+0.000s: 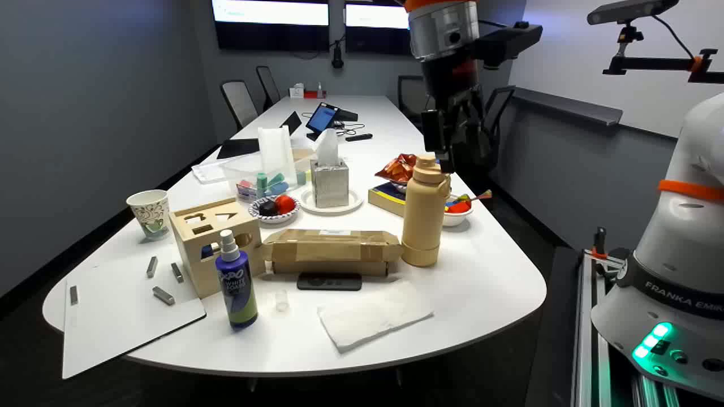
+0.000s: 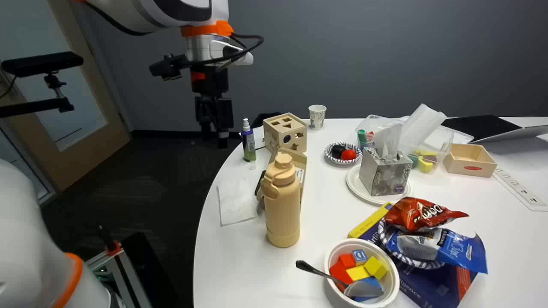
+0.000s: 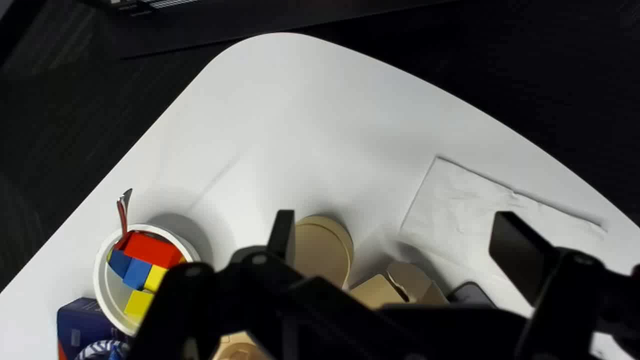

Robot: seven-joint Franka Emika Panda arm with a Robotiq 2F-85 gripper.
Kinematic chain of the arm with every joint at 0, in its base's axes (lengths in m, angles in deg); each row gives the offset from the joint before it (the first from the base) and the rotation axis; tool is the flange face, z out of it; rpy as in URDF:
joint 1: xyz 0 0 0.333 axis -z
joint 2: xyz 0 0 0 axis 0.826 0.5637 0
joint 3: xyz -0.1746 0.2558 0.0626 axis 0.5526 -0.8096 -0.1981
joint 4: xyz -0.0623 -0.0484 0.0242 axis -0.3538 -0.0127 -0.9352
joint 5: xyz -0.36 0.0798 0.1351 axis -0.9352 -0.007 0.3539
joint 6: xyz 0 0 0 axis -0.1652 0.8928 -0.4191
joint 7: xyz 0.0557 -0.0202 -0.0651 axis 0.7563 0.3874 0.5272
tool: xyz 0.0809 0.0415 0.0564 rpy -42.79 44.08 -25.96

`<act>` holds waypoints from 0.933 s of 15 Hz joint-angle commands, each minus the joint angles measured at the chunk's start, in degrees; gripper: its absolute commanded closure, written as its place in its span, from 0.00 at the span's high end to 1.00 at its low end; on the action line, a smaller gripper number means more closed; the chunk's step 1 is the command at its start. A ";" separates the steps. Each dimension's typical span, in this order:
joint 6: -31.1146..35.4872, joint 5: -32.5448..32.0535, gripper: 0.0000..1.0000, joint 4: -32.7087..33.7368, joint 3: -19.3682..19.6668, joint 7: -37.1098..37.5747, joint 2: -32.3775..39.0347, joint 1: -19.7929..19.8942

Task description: Use the spoon to stir in the white bowl

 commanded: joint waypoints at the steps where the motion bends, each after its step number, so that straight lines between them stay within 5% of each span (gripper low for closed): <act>1: -0.15 -0.43 1.00 0.12 1.10 0.40 0.15 -1.18; 5: 0.57 -0.49 1.00 1.72 2.34 1.36 1.94 0.38; 14: 1.11 -1.78 1.00 4.93 14.42 6.09 3.65 11.38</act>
